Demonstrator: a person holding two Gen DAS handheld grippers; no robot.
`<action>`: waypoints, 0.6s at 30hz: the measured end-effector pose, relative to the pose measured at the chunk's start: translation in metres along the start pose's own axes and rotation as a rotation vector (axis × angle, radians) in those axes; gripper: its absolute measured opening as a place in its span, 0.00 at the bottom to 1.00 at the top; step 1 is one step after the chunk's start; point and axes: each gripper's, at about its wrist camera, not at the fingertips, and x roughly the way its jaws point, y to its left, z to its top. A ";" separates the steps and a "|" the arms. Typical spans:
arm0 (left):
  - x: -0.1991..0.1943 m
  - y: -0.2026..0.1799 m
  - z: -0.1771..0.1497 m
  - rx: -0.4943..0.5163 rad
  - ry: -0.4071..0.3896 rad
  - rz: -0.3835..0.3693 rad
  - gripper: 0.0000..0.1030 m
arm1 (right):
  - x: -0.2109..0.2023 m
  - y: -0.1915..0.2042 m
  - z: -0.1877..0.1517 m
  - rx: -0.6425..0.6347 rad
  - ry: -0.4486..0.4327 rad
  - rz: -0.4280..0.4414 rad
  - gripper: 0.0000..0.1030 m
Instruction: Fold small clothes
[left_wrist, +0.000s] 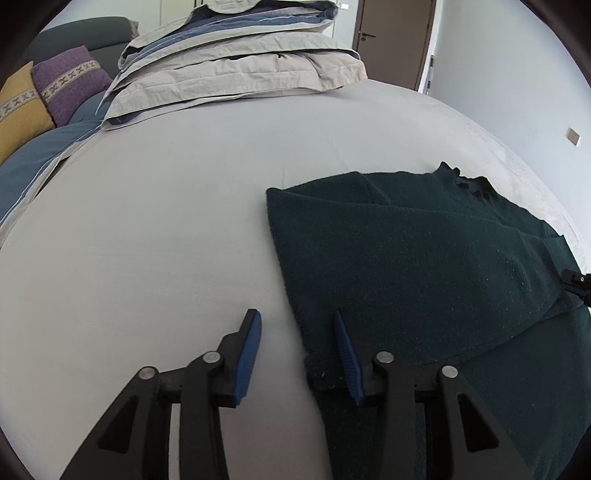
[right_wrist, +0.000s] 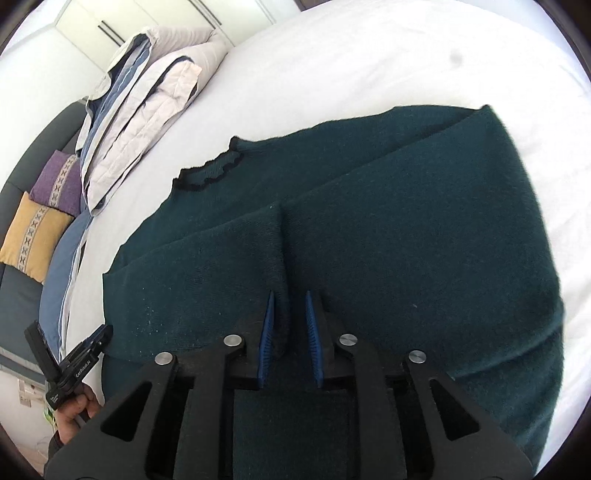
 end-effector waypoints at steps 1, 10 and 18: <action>-0.007 0.004 -0.003 -0.024 0.002 -0.011 0.51 | -0.013 0.000 -0.005 -0.005 -0.030 -0.011 0.28; -0.095 0.019 -0.083 -0.144 0.018 -0.213 0.71 | -0.135 -0.012 -0.082 -0.069 -0.270 -0.017 0.62; -0.141 0.020 -0.176 -0.175 0.126 -0.316 0.71 | -0.193 -0.017 -0.154 -0.166 -0.263 0.051 0.62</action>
